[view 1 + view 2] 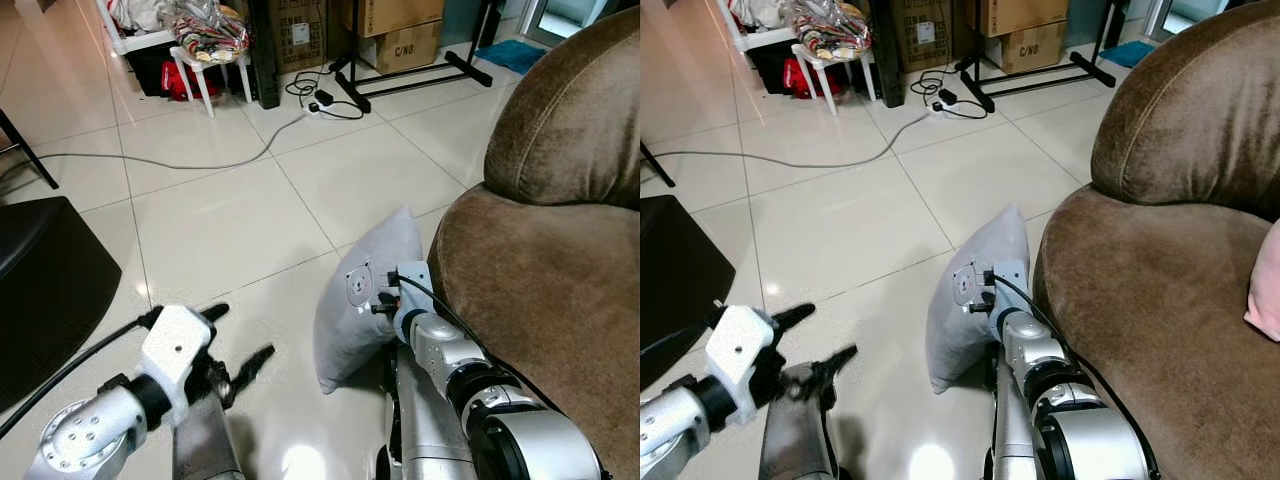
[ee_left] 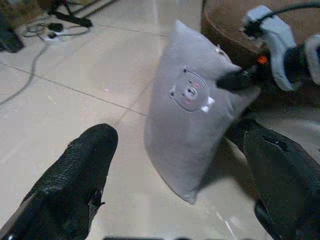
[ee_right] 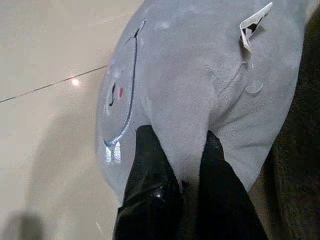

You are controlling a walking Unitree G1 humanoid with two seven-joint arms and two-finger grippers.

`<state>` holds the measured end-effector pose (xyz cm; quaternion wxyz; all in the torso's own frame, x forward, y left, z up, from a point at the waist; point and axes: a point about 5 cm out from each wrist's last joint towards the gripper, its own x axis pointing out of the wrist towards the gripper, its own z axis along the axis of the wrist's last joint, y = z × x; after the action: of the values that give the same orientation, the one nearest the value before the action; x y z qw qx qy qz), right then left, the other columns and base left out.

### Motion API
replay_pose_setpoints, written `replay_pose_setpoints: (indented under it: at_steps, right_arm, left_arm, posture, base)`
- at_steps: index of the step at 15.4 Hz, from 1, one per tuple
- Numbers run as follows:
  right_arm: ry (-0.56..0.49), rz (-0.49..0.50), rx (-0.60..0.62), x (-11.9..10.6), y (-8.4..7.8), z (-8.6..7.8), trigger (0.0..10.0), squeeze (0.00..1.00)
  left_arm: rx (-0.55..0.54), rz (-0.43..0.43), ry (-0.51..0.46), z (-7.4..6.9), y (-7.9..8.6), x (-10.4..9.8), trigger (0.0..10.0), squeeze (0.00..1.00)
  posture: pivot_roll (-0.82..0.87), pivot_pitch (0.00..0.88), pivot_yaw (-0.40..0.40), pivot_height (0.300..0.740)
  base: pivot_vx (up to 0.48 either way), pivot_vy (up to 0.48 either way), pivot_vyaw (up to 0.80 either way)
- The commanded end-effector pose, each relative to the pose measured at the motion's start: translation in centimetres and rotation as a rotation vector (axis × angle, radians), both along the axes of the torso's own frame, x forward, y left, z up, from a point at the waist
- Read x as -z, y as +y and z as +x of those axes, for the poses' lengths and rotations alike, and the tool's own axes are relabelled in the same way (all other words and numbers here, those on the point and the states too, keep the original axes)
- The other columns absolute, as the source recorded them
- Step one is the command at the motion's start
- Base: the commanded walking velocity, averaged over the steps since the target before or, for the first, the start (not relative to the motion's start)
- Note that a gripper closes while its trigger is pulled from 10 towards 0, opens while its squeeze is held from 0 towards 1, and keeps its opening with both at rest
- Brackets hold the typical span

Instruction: Move the pillow to the sofa from floor

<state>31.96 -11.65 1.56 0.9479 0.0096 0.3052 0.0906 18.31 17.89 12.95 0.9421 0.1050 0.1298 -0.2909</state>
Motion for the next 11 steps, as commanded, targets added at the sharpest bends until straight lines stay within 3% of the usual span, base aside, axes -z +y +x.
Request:
replay_pose_setpoints:
  at_steps: [1,4,7,11]
  right_arm:
    - [-0.058,0.053,-0.037,-1.4,1.0,0.9,0.0,0.00]
    - [-0.177,0.162,-0.114,-3.1,1.2,1.0,0.0,0.00]
    - [-0.305,0.283,-0.078,-5.9,0.7,0.4,0.0,0.00]
    - [-0.515,0.475,-0.019,-11.8,0.2,-3.0,0.0,0.00]
  left_arm:
    - [-0.049,0.022,-0.011,0.2,0.5,0.0,10.0,0.00]
    - [-0.148,0.029,-0.075,1.2,1.1,-0.4,10.0,0.00]
    - [-0.203,0.031,-0.130,2.0,1.4,-1.1,10.0,0.00]
    - [-0.348,-0.021,-0.267,4.0,1.2,-3.3,10.0,0.00]
  posture:
    - [-0.02,0.000,0.014,0.456]
    - [0.01,0.000,-0.003,0.456]
    - [0.02,0.000,-0.007,0.456]
    - [-0.01,0.000,0.012,0.456]
  base:
    - [0.000,0.000,0.00]
    - [0.000,0.000,0.00]
    - [0.000,0.000,0.00]
    - [0.000,0.000,0.00]
